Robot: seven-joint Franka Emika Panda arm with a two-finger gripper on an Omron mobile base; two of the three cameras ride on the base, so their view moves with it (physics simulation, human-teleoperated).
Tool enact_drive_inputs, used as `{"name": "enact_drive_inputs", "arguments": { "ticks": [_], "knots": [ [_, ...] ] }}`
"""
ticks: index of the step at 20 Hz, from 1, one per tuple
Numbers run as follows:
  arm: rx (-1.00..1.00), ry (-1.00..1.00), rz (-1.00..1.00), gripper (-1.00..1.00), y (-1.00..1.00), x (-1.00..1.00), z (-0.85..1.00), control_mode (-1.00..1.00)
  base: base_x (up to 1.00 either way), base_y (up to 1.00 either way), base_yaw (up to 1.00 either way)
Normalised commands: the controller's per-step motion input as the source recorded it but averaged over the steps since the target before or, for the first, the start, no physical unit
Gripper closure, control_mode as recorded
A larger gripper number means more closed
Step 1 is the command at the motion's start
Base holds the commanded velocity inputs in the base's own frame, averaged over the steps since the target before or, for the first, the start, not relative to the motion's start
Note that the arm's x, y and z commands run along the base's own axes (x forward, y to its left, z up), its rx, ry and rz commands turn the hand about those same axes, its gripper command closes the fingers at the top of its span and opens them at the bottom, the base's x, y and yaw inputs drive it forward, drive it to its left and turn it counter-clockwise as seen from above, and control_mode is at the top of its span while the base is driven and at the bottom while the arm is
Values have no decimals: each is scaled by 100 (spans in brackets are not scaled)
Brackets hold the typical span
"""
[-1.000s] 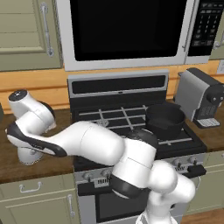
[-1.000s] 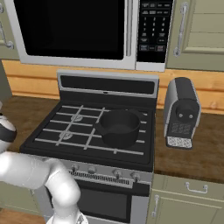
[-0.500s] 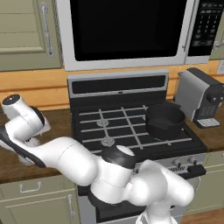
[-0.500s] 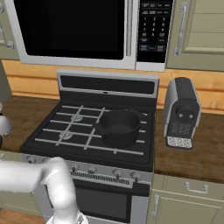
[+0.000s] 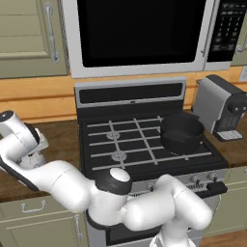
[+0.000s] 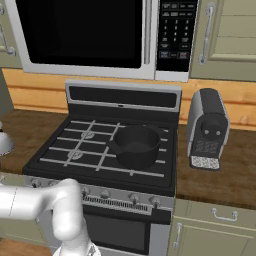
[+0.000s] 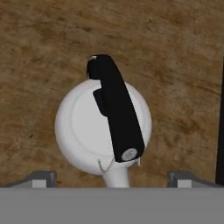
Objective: Pick the kettle from the counter and place it on a stove burner. Then turn the burner on.
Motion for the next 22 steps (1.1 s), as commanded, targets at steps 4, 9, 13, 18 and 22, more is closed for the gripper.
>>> {"name": "enact_drive_inputs", "arguments": {
  "ticks": [4, 9, 13, 18, 22],
  "knots": [
    [0, 0, 0, -100, -1, 19, -17, -100, 0, 0, 0],
    [0, 0, 0, -100, 0, 22, -28, -100, 0, 0, 0],
    [0, 0, 0, -100, 0, 30, -33, -100, 0, 0, 0],
    [0, 0, 0, -100, 0, 22, -35, -100, 0, 0, 0],
    [0, 0, 0, 100, 0, 4, -6, -100, 0, 0, 0]
  ]
}}
